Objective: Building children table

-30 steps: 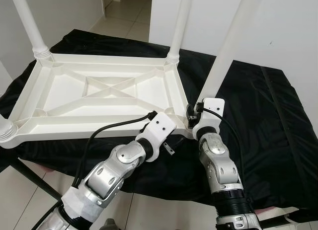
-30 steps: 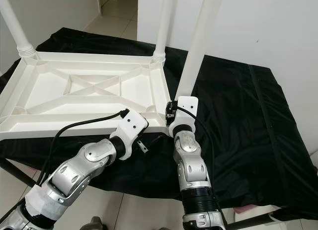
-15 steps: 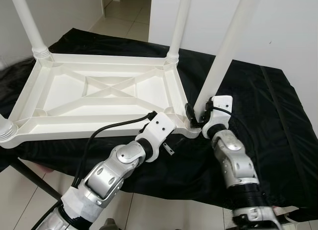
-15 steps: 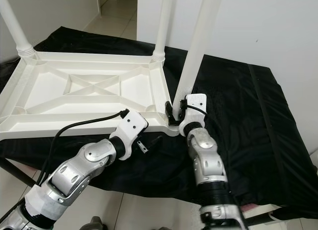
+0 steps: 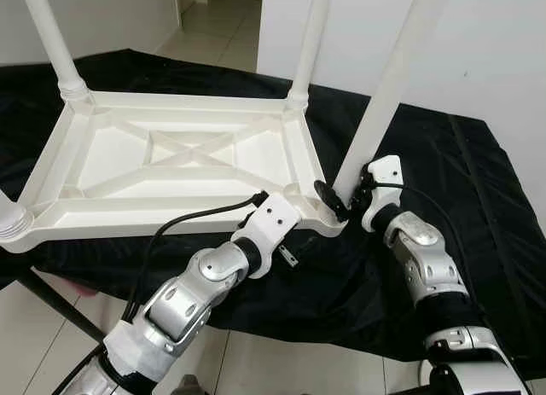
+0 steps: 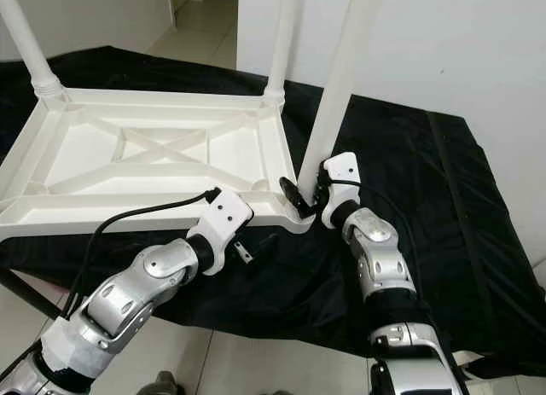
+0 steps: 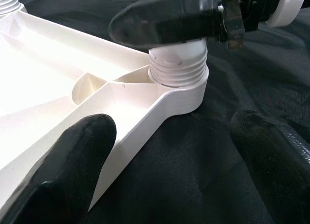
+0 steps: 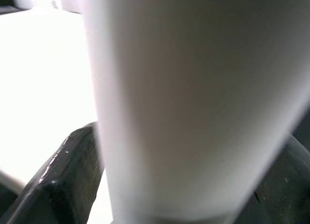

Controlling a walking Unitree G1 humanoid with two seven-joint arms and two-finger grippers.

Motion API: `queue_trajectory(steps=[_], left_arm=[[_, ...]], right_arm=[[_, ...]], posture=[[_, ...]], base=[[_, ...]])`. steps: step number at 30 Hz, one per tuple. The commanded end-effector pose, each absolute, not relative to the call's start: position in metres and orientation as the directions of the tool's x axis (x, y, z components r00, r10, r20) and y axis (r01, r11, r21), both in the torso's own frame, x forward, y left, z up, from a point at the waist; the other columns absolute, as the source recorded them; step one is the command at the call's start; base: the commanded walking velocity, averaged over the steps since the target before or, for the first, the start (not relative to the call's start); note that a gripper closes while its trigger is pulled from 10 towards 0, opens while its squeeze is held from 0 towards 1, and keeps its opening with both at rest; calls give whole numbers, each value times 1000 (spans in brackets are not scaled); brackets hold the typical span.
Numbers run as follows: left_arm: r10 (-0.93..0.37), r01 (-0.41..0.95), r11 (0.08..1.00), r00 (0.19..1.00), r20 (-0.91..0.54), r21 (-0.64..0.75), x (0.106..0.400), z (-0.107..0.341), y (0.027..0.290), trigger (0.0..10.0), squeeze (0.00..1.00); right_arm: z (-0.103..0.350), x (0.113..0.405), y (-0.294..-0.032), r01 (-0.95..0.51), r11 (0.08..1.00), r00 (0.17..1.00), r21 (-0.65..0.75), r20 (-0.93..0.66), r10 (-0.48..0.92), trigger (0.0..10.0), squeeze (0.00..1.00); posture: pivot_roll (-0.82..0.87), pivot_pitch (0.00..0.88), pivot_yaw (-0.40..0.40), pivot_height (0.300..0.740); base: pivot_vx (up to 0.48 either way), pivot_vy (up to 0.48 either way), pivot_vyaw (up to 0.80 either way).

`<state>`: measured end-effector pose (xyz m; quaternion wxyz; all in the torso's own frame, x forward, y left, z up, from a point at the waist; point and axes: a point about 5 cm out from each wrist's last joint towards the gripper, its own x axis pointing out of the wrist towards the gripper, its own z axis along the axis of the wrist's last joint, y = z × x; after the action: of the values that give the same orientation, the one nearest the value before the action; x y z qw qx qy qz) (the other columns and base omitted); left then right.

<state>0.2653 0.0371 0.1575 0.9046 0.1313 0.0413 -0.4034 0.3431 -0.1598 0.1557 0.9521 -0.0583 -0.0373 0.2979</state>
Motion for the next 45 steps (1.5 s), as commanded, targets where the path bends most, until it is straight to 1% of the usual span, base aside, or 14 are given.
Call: queue_trajectory(steps=[1,3,4,5,6,7,22,23,29,39,41,42,44,45], left_arm=[[-789,814,548,580,-203,194,258,158,30,10000,0],[-789,814,548,579,-203,193,258,158,30,10000,0],[-790,814,547,579,-204,193,258,158,30,10000,0],[-790,815,547,578,-204,193,258,157,30,10000,0],[-790,815,547,578,-204,193,258,157,30,10000,0],[-790,815,546,578,-204,193,258,158,30,10000,0],[-793,817,540,574,-205,200,258,158,29,10000,0],[-794,818,539,573,-205,200,258,158,29,10000,0],[-795,820,538,570,-206,195,257,157,28,10000,0],[-796,822,538,568,-207,188,254,156,27,10000,0],[-797,822,538,568,-207,187,254,156,27,10000,0],[-797,823,536,566,-209,186,253,155,27,10000,0],[-797,823,536,566,-209,186,253,155,27,10000,0],[-798,824,535,565,-210,185,253,155,27,10000,0]], right_arm=[[149,345,-159,-630,768,772,-116,8,635,10000,0],[148,345,-159,-646,756,760,-105,0,650,10000,0],[146,346,-159,-651,751,756,-108,-5,654,2902,0],[144,347,-160,-653,750,755,-105,-10,656,2000,0],[144,347,-160,-653,750,755,-105,-10,656,2000,0],[143,348,-161,-650,752,757,-108,-13,653,0,0],[133,349,-164,-663,746,748,-61,-9,664,0,0],[132,348,-163,-653,756,757,-45,-6,653,10000,0],[132,344,-156,-617,786,786,-30,16,618,10000,0],[131,334,-145,-507,859,860,-72,19,510,10000,0],[130,331,-143,-473,878,880,-68,19,475,10000,0],[128,329,-144,-395,918,918,-43,14,396,10000,0],[128,329,-144,-395,918,918,-43,14,396,10000,0],[126,327,-148,-302,953,953,-22,7,302,10000,0]], posture=[[169,27,-85,740],[169,27,-85,740],[172,23,-85,740],[173,21,-85,740],[173,21,-85,740],[173,21,-85,740],[171,2,-85,740],[170,1,-89,740],[166,2,-92,740],[162,8,-95,740],[159,9,-93,740],[156,11,-94,740],[156,11,-94,740],[155,12,-94,740]], base=[[0,0,0],[0,0,0],[0,0,0],[0,0,0],[0,0,0],[0,0,0],[0,0,0],[0,0,0],[0,0,0],[0,0,0],[0,0,0],[0,0,0],[0,0,0],[0,0,0]])
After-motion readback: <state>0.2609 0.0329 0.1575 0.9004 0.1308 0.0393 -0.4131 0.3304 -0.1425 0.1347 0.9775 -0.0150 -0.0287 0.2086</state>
